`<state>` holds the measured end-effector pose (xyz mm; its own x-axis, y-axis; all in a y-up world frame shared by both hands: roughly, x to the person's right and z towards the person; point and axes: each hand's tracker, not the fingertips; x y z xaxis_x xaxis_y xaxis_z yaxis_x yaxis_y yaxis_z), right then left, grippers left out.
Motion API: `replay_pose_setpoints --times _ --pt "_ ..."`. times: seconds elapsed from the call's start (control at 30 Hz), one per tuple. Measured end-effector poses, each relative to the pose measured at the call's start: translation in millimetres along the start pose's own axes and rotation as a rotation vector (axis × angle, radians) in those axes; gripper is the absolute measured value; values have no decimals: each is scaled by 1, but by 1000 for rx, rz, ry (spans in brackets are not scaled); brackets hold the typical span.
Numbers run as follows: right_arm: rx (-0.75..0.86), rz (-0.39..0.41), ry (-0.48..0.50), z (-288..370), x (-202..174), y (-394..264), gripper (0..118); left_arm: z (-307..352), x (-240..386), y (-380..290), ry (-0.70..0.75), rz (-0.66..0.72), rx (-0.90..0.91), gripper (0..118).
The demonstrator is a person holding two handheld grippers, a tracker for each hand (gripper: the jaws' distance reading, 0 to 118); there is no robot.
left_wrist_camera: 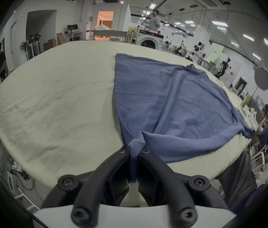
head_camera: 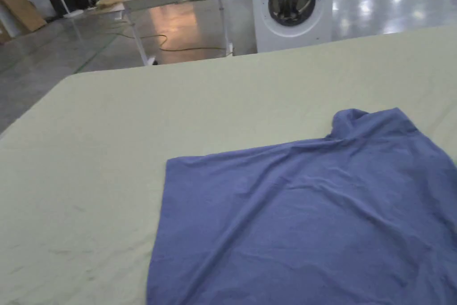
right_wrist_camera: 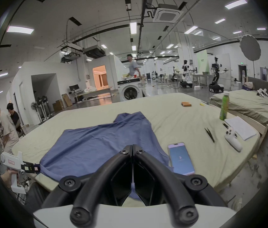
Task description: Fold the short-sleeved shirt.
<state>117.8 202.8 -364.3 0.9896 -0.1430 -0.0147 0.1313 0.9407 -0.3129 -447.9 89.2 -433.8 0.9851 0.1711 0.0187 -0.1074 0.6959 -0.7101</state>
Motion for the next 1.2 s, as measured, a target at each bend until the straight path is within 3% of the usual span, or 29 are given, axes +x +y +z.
replay_pose_setpoints --times 0.13,0.17,0.2,0.23,0.27,0.37,0.47,0.6,0.63,0.73,0.77,0.83,0.97,1.2 --pt "-48 -3 -52 3 24 -17 3 -3 4 3 22 -58 -32 5" --pt "-62 3 -38 2 24 -19 18 -3 3 3 23 -59 -34 5" --pt "-69 8 -47 1 29 -26 54 -5 4 2 28 -68 -37 5" --pt "-91 -3 -68 -2 32 -32 76 -5 5 1 34 -83 -37 5" --pt "-147 -37 -85 -6 38 -39 81 -5 7 1 42 -101 -35 5" --pt "-224 -105 -64 -15 44 -58 79 -3 17 3 58 -123 -39 5" --pt "-284 -76 -68 -26 39 -76 78 -2 17 2 73 -134 -40 5" --pt "-372 -99 -38 -47 41 -100 75 -2 14 3 70 -113 -32 5" --pt "-390 -95 -53 -53 41 -103 69 1 19 3 68 -107 -31 5" --pt "-348 -76 -95 -57 42 -104 32 2 18 3 64 -92 -27 5" --pt "-348 -111 -81 -59 44 -103 19 1 16 2 63 -82 -22 5" --pt "-320 -192 -48 -57 47 -102 7 4 15 1 59 -70 -9 5" --pt "-273 -126 -44 -51 40 -87 6 23 3 -3 17 -84 79 1" --pt "-123 -88 -9 -60 32 -21 5 69 -1 30 2 -11 258 0"
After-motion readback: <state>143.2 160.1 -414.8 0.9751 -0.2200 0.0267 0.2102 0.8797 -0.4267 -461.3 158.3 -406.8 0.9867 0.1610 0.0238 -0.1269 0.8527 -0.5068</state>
